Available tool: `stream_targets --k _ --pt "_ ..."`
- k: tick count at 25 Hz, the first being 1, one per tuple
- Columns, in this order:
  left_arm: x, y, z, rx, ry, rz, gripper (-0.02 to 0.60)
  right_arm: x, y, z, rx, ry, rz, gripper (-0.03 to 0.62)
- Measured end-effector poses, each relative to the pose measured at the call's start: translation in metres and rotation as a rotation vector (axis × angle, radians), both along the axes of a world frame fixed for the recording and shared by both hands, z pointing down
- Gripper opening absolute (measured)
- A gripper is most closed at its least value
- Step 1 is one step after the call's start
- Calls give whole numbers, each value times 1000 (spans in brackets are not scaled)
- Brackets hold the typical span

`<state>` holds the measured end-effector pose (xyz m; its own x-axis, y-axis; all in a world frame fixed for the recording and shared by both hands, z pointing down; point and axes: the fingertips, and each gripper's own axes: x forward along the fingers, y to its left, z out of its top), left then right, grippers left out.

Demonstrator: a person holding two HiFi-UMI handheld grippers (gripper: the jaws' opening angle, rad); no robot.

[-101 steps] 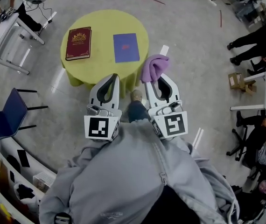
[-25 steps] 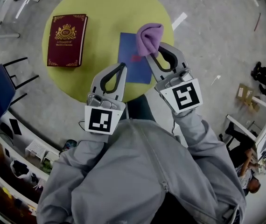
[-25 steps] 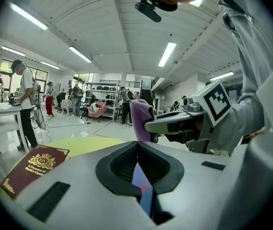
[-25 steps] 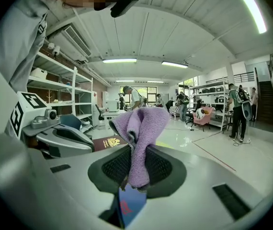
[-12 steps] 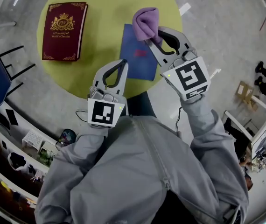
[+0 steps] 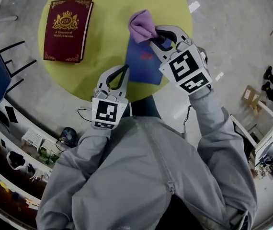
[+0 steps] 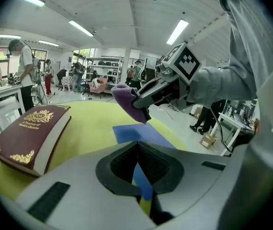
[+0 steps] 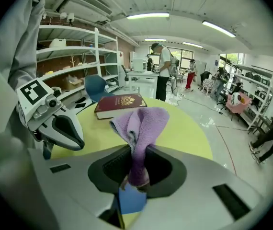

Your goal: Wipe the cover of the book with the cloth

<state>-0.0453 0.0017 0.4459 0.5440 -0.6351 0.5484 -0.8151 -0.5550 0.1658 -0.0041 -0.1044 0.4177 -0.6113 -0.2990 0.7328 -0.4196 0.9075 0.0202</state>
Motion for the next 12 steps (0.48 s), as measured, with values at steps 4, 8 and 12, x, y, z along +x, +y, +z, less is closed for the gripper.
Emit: stream_targets --k 4,8,12 --pt "1 13 14 -67 2 16 17 -3 1 17 -59 80 -46 89" --pt "5 25 26 -149 -3 42 18 -7 2 27 -97 160 -92 89" --pt "6 33 35 -205 -21 64 18 -10 4 40 -156 218 -116 89"
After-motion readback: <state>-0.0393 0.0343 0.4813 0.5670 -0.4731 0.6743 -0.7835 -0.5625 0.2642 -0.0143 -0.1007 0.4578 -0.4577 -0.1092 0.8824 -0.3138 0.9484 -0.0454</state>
